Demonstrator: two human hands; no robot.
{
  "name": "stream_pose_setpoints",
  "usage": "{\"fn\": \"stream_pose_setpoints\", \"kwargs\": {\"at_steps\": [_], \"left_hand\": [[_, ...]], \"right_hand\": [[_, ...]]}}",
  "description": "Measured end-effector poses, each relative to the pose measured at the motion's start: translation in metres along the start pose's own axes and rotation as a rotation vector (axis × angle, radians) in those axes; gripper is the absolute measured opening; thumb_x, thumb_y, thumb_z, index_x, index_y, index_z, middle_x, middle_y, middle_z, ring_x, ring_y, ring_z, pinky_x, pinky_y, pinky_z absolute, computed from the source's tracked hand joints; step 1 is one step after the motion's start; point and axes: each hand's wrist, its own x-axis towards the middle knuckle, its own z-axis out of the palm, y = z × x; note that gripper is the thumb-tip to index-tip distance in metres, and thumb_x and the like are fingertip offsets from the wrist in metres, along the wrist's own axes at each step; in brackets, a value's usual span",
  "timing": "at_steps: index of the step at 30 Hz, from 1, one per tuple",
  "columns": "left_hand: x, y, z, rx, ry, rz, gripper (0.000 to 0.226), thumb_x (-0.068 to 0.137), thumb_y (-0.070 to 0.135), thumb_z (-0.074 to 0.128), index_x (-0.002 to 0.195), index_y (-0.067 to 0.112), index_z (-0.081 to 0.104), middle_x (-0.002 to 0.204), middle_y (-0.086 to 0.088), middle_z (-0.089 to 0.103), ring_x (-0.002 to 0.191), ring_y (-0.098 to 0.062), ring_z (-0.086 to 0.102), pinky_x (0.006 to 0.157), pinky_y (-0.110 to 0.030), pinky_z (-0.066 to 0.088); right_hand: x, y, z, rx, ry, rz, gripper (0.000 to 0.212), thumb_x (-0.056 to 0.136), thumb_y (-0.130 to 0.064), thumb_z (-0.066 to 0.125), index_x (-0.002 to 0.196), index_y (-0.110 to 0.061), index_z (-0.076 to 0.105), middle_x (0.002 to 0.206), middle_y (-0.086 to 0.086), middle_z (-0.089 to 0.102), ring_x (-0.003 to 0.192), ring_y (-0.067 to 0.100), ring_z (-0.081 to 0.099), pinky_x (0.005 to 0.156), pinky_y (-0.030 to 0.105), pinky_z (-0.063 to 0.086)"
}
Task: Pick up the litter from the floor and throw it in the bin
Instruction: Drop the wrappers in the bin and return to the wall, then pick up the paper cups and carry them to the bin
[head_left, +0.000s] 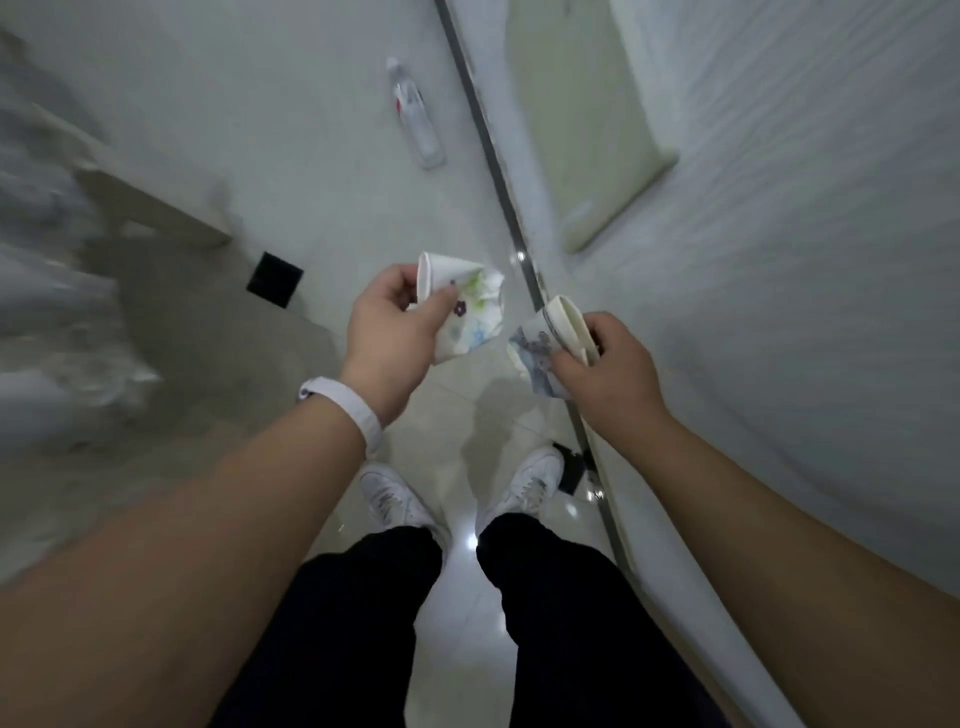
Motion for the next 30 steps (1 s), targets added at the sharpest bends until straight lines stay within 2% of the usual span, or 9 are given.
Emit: {"fn": "stream_pose_setpoints", "kwargs": {"at_steps": [4,8,11,14,17,21,23,27,30], "left_hand": [[-0.050,0.075,-0.031,-0.063,0.027,0.028,0.007,0.088,0.014,0.070,0.091,0.020,0.066,0.089,-0.003,0.073,0.088,-0.026,0.070,0.082,-0.047,0.059],[-0.095,0.146,-0.071,-0.145,0.024,0.074,0.010,0.092,0.007,0.065,0.093,0.017,0.065,0.082,0.004,0.072,0.077,-0.012,0.069,0.069,-0.032,0.057],[-0.126,0.195,-0.103,-0.175,0.015,0.136,0.012,0.092,0.007,0.065,0.095,0.018,0.065,0.081,0.009,0.072,0.076,-0.008,0.069,0.066,-0.025,0.055],[-0.152,0.233,-0.137,-0.183,0.025,0.203,0.011,0.093,0.008,0.065,0.098,0.018,0.066,0.084,0.009,0.072,0.079,-0.007,0.069,0.069,-0.026,0.057],[-0.173,0.263,-0.169,-0.189,0.063,0.273,0.015,0.094,0.011,0.064,0.108,0.011,0.066,0.093,0.001,0.072,0.080,-0.009,0.069,0.069,-0.027,0.056],[-0.199,0.288,-0.209,-0.189,0.172,0.346,0.016,0.094,0.012,0.064,0.109,0.011,0.067,0.088,0.008,0.071,0.073,0.000,0.067,0.062,-0.017,0.052],[-0.206,0.294,-0.227,-0.207,0.230,0.350,0.014,0.093,0.013,0.065,0.107,0.013,0.067,0.085,0.009,0.071,0.075,-0.003,0.068,0.065,-0.020,0.054],[-0.208,0.301,-0.257,-0.236,0.355,0.335,0.007,0.093,0.014,0.065,0.099,0.017,0.068,0.084,0.008,0.073,0.080,-0.013,0.069,0.075,-0.037,0.058],[-0.211,0.305,-0.276,-0.277,0.474,0.317,0.007,0.093,0.013,0.065,0.096,0.019,0.067,0.083,0.008,0.073,0.079,-0.014,0.069,0.073,-0.039,0.059]], "right_hand": [[-0.043,-0.074,-0.042,-0.012,0.020,-0.037,0.013,0.086,-0.023,0.066,0.089,-0.029,0.056,0.078,-0.006,0.060,0.069,0.011,0.056,0.059,0.027,0.042],[-0.089,-0.145,-0.082,-0.027,0.034,-0.074,0.014,0.086,-0.023,0.065,0.094,-0.030,0.057,0.079,-0.011,0.059,0.068,-0.002,0.054,0.056,0.016,0.039],[-0.121,-0.195,-0.102,-0.041,0.053,-0.116,0.012,0.086,-0.023,0.065,0.094,-0.027,0.058,0.081,-0.007,0.060,0.070,0.008,0.055,0.059,0.023,0.041],[-0.146,-0.242,-0.111,-0.049,0.042,-0.180,0.011,0.086,-0.021,0.064,0.093,-0.027,0.058,0.083,-0.003,0.061,0.073,0.015,0.057,0.060,0.026,0.042],[-0.164,-0.286,-0.112,-0.082,0.026,-0.261,0.014,0.086,-0.021,0.063,0.095,-0.030,0.058,0.085,-0.003,0.062,0.077,0.017,0.059,0.063,0.030,0.045],[-0.180,-0.338,-0.106,-0.060,0.017,-0.354,0.014,0.086,-0.021,0.065,0.098,-0.027,0.060,0.086,-0.003,0.063,0.078,0.018,0.060,0.063,0.030,0.046],[-0.183,-0.360,-0.100,-0.073,-0.013,-0.416,0.014,0.086,-0.022,0.065,0.099,-0.025,0.060,0.087,-0.001,0.063,0.079,0.018,0.060,0.064,0.031,0.047],[-0.171,-0.398,-0.086,-0.118,-0.129,-0.538,0.012,0.086,-0.022,0.064,0.094,-0.027,0.058,0.084,-0.001,0.061,0.076,0.019,0.059,0.062,0.032,0.047],[-0.152,-0.429,-0.074,-0.157,-0.236,-0.625,0.013,0.087,-0.022,0.064,0.095,-0.030,0.059,0.084,-0.004,0.061,0.076,0.016,0.059,0.062,0.032,0.048]]}}
